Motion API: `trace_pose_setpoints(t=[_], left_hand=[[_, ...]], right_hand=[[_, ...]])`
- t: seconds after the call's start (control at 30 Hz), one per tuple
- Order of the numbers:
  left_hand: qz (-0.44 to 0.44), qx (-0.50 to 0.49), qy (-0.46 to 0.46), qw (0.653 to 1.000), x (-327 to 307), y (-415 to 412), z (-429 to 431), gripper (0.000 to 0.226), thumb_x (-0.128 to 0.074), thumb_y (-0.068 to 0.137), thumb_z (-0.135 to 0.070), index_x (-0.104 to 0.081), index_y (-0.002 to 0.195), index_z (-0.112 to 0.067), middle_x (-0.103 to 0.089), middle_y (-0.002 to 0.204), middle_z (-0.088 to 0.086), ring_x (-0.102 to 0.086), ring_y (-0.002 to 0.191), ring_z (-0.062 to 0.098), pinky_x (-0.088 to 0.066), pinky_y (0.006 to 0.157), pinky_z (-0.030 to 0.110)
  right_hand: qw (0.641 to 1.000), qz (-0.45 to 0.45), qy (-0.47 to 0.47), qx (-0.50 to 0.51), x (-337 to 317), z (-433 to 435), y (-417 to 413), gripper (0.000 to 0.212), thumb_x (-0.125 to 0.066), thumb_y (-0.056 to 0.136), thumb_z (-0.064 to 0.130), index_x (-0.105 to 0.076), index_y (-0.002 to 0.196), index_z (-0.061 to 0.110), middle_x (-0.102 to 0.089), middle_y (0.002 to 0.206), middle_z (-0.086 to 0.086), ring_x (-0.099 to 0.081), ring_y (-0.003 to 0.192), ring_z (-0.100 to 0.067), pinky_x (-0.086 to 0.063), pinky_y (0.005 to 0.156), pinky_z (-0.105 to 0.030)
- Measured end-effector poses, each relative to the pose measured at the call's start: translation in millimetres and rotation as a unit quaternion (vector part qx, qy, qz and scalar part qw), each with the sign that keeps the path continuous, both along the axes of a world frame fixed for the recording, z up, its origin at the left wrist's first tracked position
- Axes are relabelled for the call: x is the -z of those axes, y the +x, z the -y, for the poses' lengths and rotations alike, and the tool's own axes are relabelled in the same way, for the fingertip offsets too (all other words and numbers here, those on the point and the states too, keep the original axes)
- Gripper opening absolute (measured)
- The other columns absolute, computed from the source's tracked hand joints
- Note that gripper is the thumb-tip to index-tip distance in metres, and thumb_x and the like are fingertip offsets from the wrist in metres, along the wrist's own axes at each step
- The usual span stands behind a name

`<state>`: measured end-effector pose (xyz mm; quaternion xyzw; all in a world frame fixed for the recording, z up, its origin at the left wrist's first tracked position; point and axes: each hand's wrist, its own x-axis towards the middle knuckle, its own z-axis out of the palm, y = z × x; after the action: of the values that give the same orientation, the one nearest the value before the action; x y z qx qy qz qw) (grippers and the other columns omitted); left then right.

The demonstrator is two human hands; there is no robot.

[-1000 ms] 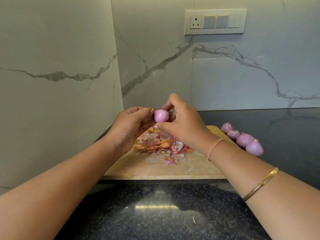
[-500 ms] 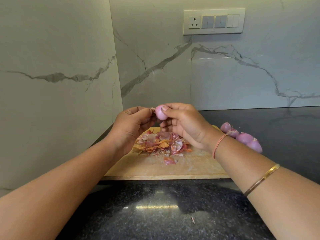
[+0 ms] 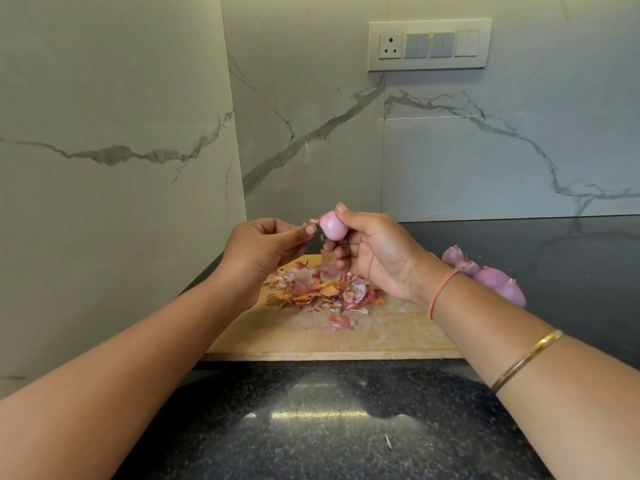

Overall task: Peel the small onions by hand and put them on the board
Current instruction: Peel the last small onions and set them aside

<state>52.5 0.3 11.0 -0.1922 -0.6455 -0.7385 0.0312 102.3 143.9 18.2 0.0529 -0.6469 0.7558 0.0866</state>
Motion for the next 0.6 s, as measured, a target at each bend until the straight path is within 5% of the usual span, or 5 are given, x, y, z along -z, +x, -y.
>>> trace_pose_setpoints(t=[0.2, 0.37, 0.6], left_hand=[[-0.087, 0.031, -0.058, 0.994, 1.4, 3.2, -1.1, 0.013, -0.067, 0.085, -0.012, -0.066, 0.095, -0.019, -0.071, 0.091, 0.007, -0.069, 0.078, 0.015, -0.057, 0.071, 0.023], [-0.155, 0.003, -0.097, 0.983, 2.7, 4.0, -0.7, 0.008, -0.068, 0.085, -0.011, -0.073, 0.091, -0.012, -0.074, 0.083, 0.01, -0.071, 0.083, 0.027, -0.058, 0.08, 0.036], [-0.258, -0.078, -0.184, 0.945, 2.4, 4.0, 1.2, 0.017, -0.066, 0.085, -0.009, -0.068, 0.075, -0.022, -0.072, 0.075, -0.007, -0.07, 0.069, 0.008, -0.059, 0.07, 0.028]], right_hand=[[1.0, -0.002, 0.013, 0.017, -0.2, -0.5, -0.3, 0.03, -0.047, 0.098, 0.029, -0.059, 0.095, 0.002, -0.051, 0.068, -0.009, -0.044, 0.051, -0.011, -0.04, 0.05, -0.022], [0.999, -0.006, 0.04, 0.021, 1.5, 1.4, -1.0, 0.036, -0.05, 0.097, 0.03, -0.06, 0.104, -0.004, -0.05, 0.068, -0.011, -0.042, 0.052, -0.012, -0.041, 0.048, -0.022], [0.998, -0.008, 0.057, 0.026, 2.2, 3.3, -0.7, 0.029, -0.054, 0.096, 0.027, -0.064, 0.095, 0.0, -0.049, 0.066, -0.009, -0.039, 0.053, -0.013, -0.037, 0.049, -0.022]])
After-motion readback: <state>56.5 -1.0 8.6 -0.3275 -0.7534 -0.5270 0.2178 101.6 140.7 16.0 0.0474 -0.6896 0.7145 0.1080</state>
